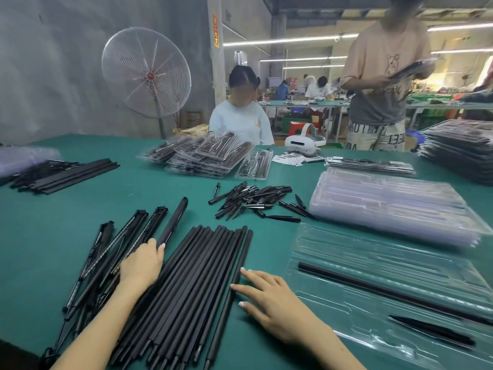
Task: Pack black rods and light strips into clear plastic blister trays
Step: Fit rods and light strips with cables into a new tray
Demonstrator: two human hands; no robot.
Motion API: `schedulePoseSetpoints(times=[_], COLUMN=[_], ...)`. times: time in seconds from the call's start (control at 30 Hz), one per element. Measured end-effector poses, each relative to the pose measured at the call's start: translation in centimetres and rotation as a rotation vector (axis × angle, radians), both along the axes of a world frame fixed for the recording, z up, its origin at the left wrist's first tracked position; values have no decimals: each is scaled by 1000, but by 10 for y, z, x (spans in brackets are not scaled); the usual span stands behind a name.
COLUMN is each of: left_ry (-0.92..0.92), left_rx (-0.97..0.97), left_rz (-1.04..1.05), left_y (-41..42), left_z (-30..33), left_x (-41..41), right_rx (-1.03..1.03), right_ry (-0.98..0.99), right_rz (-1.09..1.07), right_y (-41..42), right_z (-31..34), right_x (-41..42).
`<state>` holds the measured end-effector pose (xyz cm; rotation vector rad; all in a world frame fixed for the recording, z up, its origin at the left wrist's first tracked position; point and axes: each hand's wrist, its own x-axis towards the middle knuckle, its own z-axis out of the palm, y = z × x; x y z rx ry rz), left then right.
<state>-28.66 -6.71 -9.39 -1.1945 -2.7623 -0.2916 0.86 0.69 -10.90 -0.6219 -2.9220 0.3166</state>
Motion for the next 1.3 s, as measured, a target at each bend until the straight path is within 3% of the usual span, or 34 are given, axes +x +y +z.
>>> schedulePoseSetpoints(times=[0.13,0.3,0.43,0.57,0.67,0.77,0.87,1.03,1.17,1.3], left_ry=[-123,-244,-402,-764,-1067,-1135,-1162,-1159,-1182,-1290], left_rx=[273,398,525,691,825,913,963,1073,1121,1235], left_rz=[-128,-329,-436,-528,-591,-642,-619,-525,-592,-700], left_y=[3,-11,-32,-47,-47,-42,-33,-21,-17,-2], left_z=[14,44,71,96,107,116,122,120,122,123], left_x=[20,58,97,128,144,154,160,163,166,188], right_rx=[-10,-69,-522,-1103,-1258,-1398,-1542,-1582,-1802,-1737], right_ry=[50,235,494,572,611,664,599,415,231,159], right_rz=[-12,-21,-18,77,238,321,306,309,515,536], right_y=[-2,-6,-21,-43,-63,-80,-83,-52,-15,7], right_z=[3,13,23,36,43,49,58,70,75,79], right_x=[1,-2,-11,-24,-37,-48,-45,-7,49,100])
